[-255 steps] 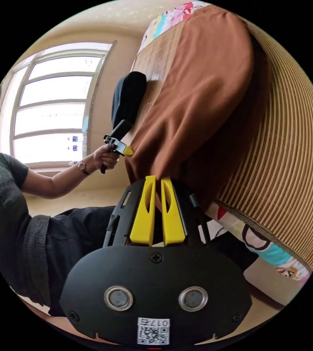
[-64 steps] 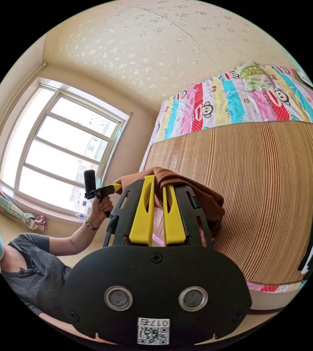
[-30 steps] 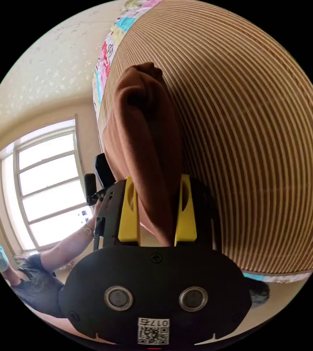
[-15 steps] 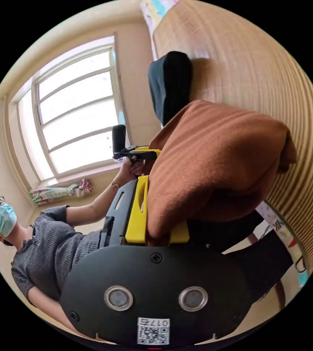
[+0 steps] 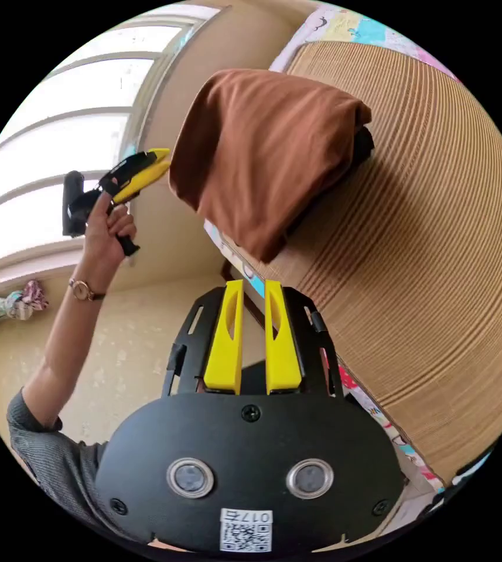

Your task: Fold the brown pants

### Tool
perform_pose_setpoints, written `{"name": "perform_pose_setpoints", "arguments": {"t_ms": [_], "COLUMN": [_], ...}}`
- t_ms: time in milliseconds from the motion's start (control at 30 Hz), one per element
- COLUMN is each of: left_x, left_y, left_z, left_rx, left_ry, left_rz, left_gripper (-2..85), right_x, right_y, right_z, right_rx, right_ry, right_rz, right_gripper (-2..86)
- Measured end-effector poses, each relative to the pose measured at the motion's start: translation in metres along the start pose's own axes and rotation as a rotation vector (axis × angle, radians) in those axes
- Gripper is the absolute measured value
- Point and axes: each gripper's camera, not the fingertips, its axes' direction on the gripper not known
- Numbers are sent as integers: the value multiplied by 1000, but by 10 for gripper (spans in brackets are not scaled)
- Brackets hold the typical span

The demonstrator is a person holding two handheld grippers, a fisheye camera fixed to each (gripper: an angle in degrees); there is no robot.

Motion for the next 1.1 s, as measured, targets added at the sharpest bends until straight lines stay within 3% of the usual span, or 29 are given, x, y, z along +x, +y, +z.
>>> {"name": "perform_pose_setpoints", "arguments": {"t_ms": [67, 133, 200, 333, 400, 467, 500, 567, 667, 767, 900, 1100], "left_x": [-13, -28, -38, -98, -113, -127, -134, -136, -131, -120, -85, -25], "left_y": [14, 38, 56, 83, 109, 142, 169, 207, 263, 292, 265, 178], "left_z": [50, 135, 155, 173, 175, 188, 197, 206, 216, 223, 229, 222], "left_rx": [-128, -470, -511, -606, -601, -684, -758, -843, -967, -1032, -1012, -880], "left_ry": [0, -117, -199, -366, -217, -74, -47, -64, -101, -94, -75, -199], "left_rz": [-20, 24, 82, -204, -221, -251, -287, -291, -276, -277, -127, 116], "left_gripper": [88, 39, 10, -7, -9, -10, -10, -10, -10, -10, -10, -10], "right_x": [33, 71, 123, 244, 277, 277, 269, 228, 176, 141, 133, 172], "right_y": [37, 83, 142, 338, 447, 584, 613, 700, 751, 758, 735, 702], "right_z": [3, -13, -38, -112, -140, -157, -158, -147, -111, -63, -41, -128], "right_rx": [-119, -158, -188, -219, -183, -10, 59, 383, 719, 860, 841, 831], "right_ry": [158, 201, 188, 254, 183, -30, -88, -316, -486, -584, -590, -378], "right_rz": [21, 65, 160, 622, 958, 1338, 1406, 1534, 1545, 1585, 1663, 1503], "right_gripper": [49, 35, 23, 8, 6, 4, 4, 3, 3, 3, 3, 2]}}
